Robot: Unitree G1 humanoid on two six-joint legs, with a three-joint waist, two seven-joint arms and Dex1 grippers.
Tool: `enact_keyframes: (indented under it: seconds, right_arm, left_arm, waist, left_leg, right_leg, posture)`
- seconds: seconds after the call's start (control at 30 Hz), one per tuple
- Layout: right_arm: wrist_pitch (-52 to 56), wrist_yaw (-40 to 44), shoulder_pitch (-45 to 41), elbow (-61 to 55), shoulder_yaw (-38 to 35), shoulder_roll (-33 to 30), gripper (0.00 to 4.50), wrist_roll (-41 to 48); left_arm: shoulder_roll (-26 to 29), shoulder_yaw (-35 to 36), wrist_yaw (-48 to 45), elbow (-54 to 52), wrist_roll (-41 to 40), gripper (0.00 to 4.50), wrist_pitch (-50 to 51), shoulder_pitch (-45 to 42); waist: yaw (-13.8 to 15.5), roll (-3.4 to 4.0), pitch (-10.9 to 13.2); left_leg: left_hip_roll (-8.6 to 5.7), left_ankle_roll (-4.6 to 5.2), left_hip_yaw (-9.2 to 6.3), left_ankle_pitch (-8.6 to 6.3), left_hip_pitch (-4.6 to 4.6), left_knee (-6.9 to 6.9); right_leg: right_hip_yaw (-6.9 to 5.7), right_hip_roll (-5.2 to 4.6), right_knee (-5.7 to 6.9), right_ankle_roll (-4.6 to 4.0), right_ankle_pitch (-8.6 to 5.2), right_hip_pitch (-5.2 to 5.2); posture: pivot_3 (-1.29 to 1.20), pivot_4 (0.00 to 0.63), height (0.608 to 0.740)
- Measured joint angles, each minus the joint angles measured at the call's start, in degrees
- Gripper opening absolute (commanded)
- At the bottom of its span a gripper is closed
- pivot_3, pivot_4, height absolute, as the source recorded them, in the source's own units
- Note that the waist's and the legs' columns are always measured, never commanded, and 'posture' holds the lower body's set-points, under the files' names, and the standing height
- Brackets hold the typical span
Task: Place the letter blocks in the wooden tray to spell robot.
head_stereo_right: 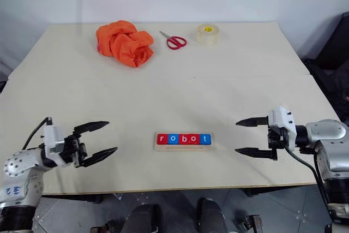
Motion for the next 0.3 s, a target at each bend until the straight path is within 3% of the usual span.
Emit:
enact_keyframes:
  seconds: [0.3]
  right_arm:
    - [-1.6, 0.7, -4.6, 4.7, 1.1, 0.3, 4.46, 0.4]
  left_arm:
    - [-0.4, 2.1, 0.1, 0.0, -1.3, 4.50, -1.6, -0.2]
  waist:
    - [0.1, 0.00, 0.0]
  left_leg:
    - [-0.01, -0.01, 0.02, -0.01, -0.01, 0.00]
  right_leg:
    - [0.00, 0.00, -0.01, 0.00, 0.00, 0.00]
  posture:
    - [0.00, 0.150, 0.740]
